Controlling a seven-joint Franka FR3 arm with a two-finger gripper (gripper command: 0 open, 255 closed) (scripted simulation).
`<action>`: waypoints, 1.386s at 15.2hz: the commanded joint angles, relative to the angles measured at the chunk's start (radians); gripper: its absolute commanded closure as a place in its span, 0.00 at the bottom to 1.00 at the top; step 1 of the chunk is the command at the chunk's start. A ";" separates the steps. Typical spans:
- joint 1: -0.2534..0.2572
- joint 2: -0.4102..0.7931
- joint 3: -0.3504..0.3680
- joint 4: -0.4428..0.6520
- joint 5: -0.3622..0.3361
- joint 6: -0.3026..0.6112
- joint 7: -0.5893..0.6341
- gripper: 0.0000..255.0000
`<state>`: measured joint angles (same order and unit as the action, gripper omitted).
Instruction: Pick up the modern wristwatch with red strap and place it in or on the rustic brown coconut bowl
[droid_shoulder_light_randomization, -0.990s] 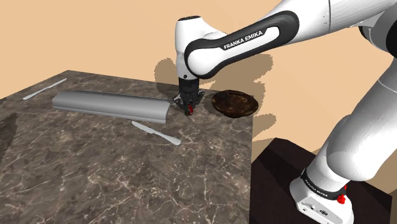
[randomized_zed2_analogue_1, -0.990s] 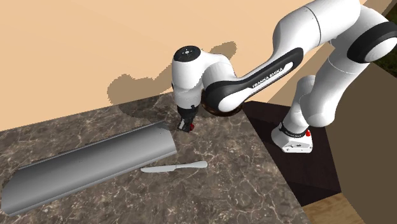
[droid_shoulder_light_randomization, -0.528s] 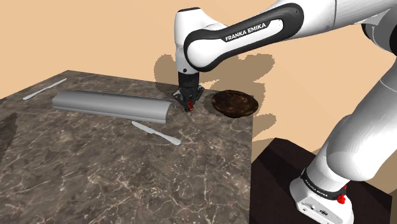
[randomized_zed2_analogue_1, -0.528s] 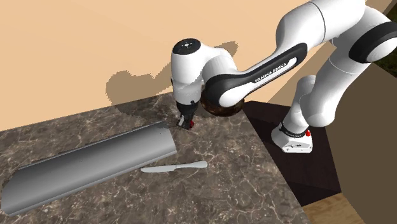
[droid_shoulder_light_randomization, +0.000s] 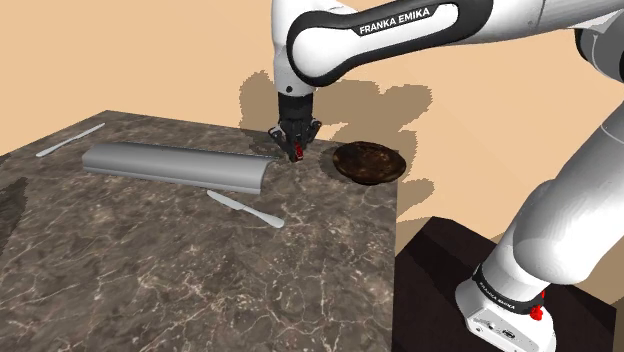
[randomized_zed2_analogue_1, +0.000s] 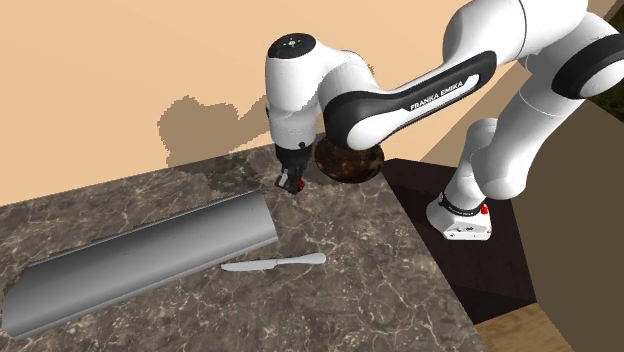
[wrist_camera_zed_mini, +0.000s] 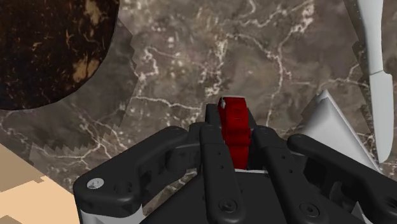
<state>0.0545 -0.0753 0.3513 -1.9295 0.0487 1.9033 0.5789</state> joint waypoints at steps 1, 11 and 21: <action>0.000 -0.002 0.000 0.023 0.000 -0.025 0.000 1.00; -0.009 -0.039 -0.014 0.099 0.011 -0.137 -0.019 1.00; -0.054 -0.376 -0.154 -0.239 0.069 -0.141 -0.231 1.00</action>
<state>0.0055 -0.4160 0.2151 -2.1345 0.1162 1.7655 0.3733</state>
